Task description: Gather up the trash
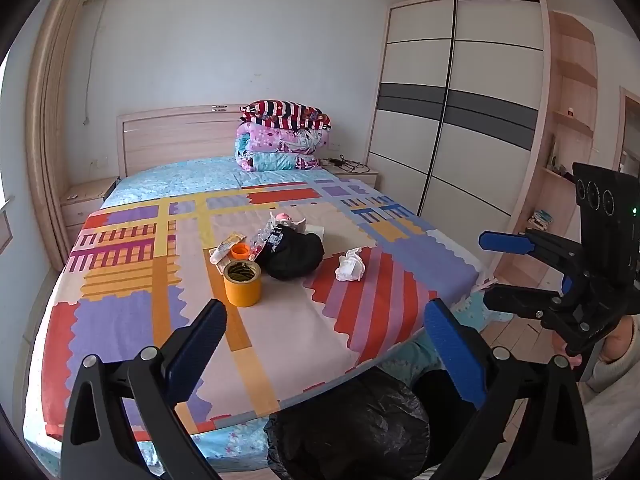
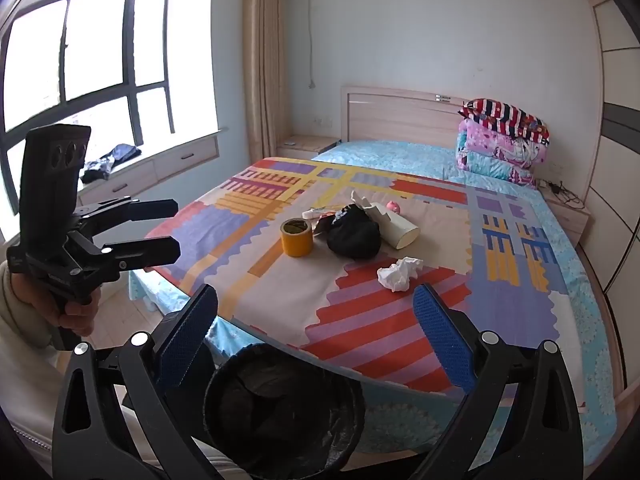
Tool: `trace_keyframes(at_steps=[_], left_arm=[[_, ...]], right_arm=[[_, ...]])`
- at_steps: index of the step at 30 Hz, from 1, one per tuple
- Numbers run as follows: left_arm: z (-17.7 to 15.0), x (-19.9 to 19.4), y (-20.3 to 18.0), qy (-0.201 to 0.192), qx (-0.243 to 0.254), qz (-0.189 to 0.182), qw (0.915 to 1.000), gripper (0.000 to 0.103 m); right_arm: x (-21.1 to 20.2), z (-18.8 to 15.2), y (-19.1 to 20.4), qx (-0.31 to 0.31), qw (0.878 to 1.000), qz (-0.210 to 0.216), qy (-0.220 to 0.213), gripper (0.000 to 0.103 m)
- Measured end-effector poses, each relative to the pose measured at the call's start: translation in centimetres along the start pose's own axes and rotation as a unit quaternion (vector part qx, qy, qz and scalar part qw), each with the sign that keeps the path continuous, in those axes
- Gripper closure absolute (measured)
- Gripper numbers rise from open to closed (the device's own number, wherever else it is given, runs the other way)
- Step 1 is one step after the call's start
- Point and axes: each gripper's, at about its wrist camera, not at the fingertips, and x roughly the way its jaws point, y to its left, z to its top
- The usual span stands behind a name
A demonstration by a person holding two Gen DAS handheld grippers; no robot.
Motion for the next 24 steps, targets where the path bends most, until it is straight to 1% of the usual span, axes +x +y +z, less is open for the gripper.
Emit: trace_keyframes(at_steps=[4,24], left_arm=[[0.03,0.27,0.57,0.001,-0.007,0.003,1.0000,0.008],[0.15,0.43,0.66,0.005,-0.010,0.006,0.9999,0.008]], right_arm=[[-0.11,0.05,0.02,0.000,1.000,-0.001,0.000,0.004],[-0.20,0.05,0.12,-0.002,1.000,-0.003,0.000,0.004]])
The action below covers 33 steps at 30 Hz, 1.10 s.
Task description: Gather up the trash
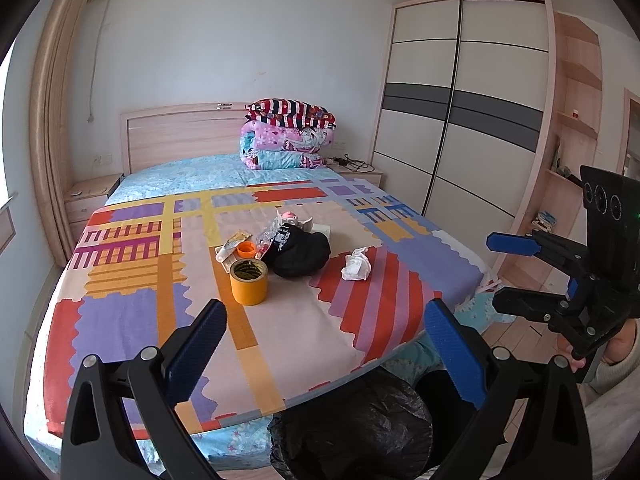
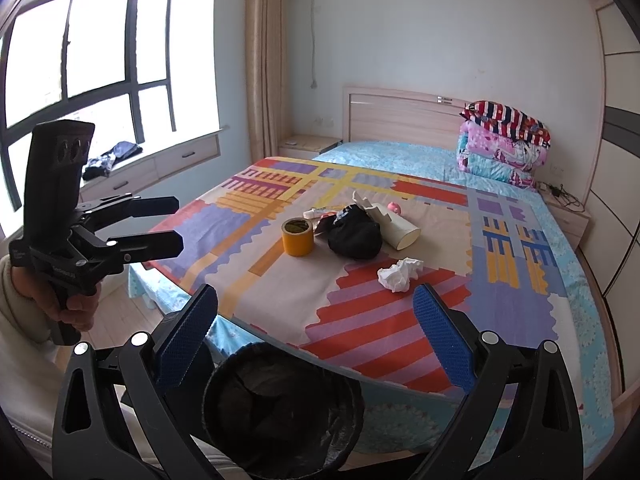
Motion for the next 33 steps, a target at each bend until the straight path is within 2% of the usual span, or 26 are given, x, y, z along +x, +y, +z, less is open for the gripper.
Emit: trace_keyframes(at_steps=[33], left_arm=[[0.15,-0.06,0.23,-0.001,-0.002,0.008,1.0000,0.008]], right_arm=[[-0.35,0.39,-0.18,-0.001,1.000,-0.001,-0.007,0.004]])
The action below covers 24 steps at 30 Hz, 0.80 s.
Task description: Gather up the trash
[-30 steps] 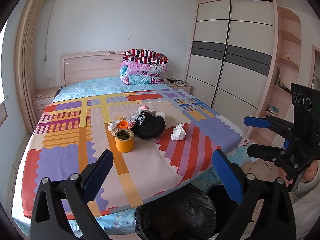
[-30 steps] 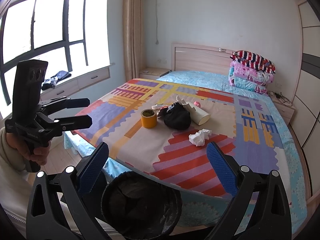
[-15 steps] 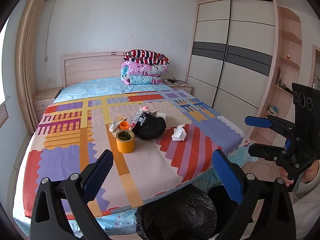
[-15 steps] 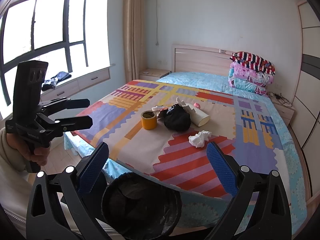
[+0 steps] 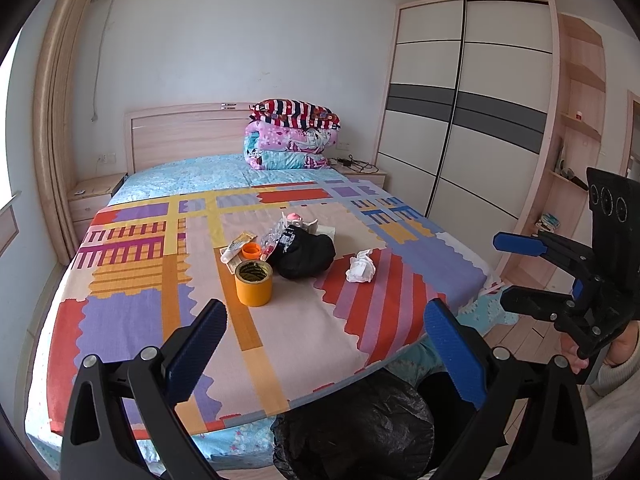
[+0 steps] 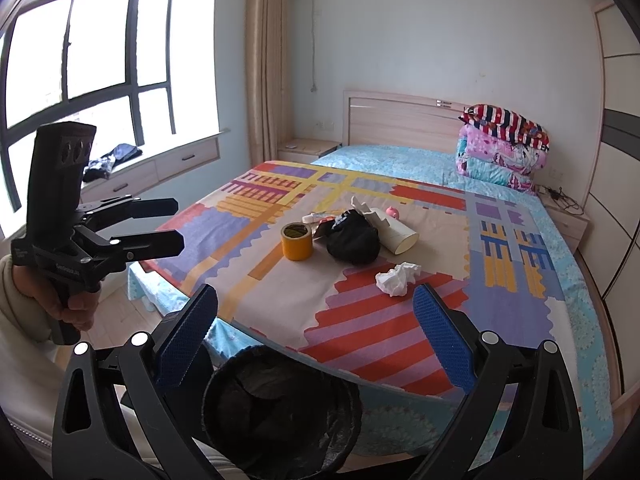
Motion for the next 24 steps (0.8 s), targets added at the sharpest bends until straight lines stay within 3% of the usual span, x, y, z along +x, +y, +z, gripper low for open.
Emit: trace_keyframes(at_steps=[13,24], left_arm=[[0.0,0.5,0.5,0.003,-0.006,-0.006,1.0000,0.008],[0.5,4.1,2.4,0.024,-0.009,0.010,0.9996,0.008]], right_arm=[[0.1,0.2,-0.3,0.004,1.000,-0.002,-0.002,0.004],[4.6,0.6,-2.3,0.012,1.000,-0.013,0.013,0.004]])
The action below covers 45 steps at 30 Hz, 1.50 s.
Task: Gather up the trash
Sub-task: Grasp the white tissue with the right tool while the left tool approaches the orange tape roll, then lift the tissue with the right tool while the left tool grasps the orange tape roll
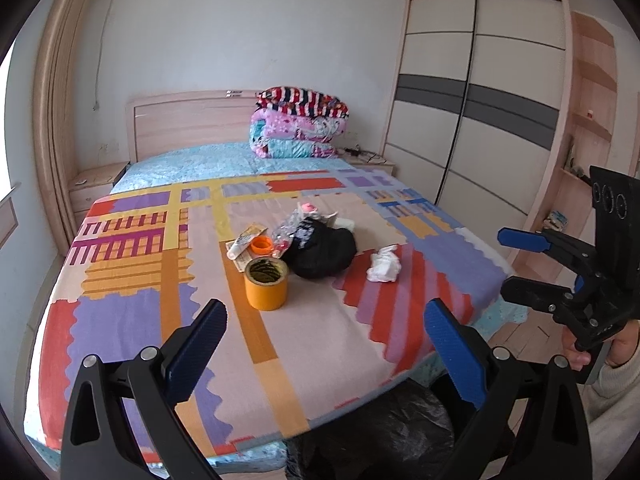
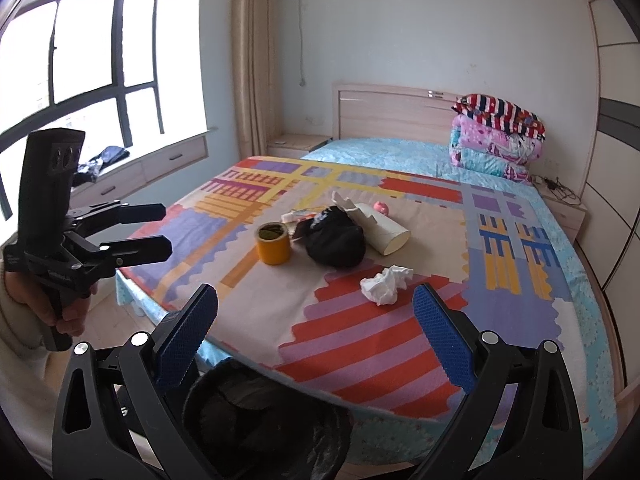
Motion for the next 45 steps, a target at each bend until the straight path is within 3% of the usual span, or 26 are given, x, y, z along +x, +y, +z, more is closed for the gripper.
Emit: trace_keyframes(at_steps=[8,10,15,17,21,29,34,37,45], left_arm=[[0.7,4.3,2.4,0.024,-0.011,0.014,0.9996,0.009],[0.8,5.5,3.0,0.031,-0.013,0.017,0.9993,0.009],[1.0,8.3,4.3,0.049,-0.023,0.025,0.9982,0.015],[0.9,9.1,4.7,0.055,-0.026,0.024,0.9979,0.024],[0.8,10.7,5.0,0.067,-0.027,0.026,0.9970,0.026],[0.2,13.1,5.6,0.088,-0.025,0.030,0.9953,0.058],[0.2,13.5,5.8,0.086,-0.029,0.028,0.9955,0.059],[0.1,13.6,5.9,0.086,-0.026,0.026,0.9956,0.059],[0.1,12.9,5.9,0.082,-0.024,0.026,0.9960,0.062]], right_arm=[[4.6,0.3,-2.3,0.001,0.999,-0.026,0.024,0.005],[5.8,0.2,-3.0,0.005,0.999,-0.022,0.033,0.024],[8.3,-0.1,-4.0,0.010,0.998,-0.025,0.052,0.027],[9.2,-0.2,-4.3,0.012,0.998,-0.025,0.058,0.027],[10.9,-0.6,-4.8,0.017,0.997,-0.025,0.074,0.030],[13.2,-1.2,-5.7,0.028,0.995,-0.025,0.092,0.040],[14.2,-1.4,-5.8,0.031,0.994,-0.023,0.100,0.054],[14.7,-1.7,-5.8,0.032,0.993,-0.020,0.108,0.073],[14.3,-1.6,-5.9,0.038,0.994,-0.017,0.104,0.079]])
